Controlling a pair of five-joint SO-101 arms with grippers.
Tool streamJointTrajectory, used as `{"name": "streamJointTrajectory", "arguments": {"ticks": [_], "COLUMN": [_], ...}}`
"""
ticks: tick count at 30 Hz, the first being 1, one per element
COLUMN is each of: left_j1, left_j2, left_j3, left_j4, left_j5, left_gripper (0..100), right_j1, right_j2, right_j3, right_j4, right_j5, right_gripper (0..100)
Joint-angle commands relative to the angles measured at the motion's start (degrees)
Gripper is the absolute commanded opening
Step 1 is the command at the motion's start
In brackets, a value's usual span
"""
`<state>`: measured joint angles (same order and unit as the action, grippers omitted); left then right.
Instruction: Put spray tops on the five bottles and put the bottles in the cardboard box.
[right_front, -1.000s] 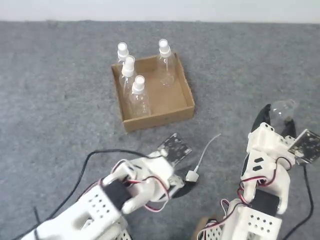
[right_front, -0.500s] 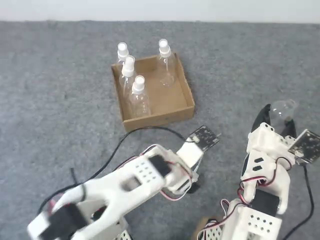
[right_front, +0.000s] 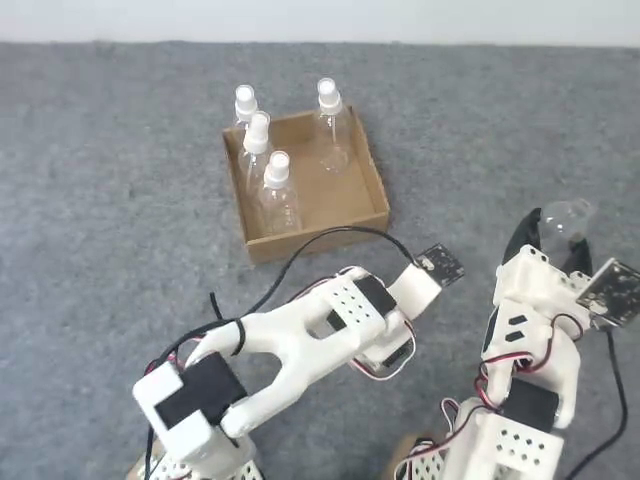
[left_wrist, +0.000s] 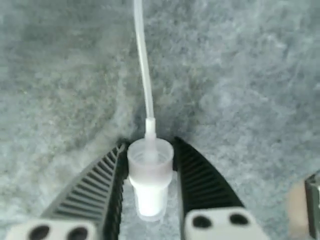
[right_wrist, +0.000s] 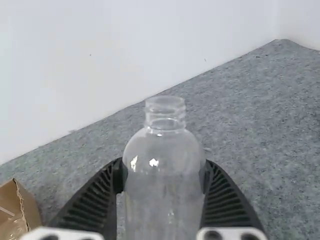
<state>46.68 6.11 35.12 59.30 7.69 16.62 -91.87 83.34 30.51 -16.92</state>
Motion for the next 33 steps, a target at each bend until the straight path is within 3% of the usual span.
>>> {"name": "streamJointTrajectory", "arguments": {"ticks": [1,16,23,28,33], "left_j1": [-0.09,-0.44,-0.44,-0.44,-0.53], "left_j2": [-0.09,-19.34,-30.07,-37.80,-43.60], "left_j3": [-2.51,4.18,3.91,4.26,4.35], "left_j4": [0.97,3.60,10.02,13.54,15.74], "left_j5": [0.26,0.26,0.62,8.62,9.23], "left_gripper": [1,1,1,1,1], "right_j1": [0.57,0.57,0.66,0.57,0.57], "right_j2": [-1.54,-1.54,-1.54,-1.54,-1.45], "right_j3": [-0.53,-0.53,-0.53,-0.53,-0.53], "right_j4": [-1.36,-1.27,-1.19,-1.19,-1.19], "right_j5": [-1.14,-1.14,-1.14,-1.14,-1.14], "right_gripper": [6.9,6.9,6.9,6.9,6.9]}}
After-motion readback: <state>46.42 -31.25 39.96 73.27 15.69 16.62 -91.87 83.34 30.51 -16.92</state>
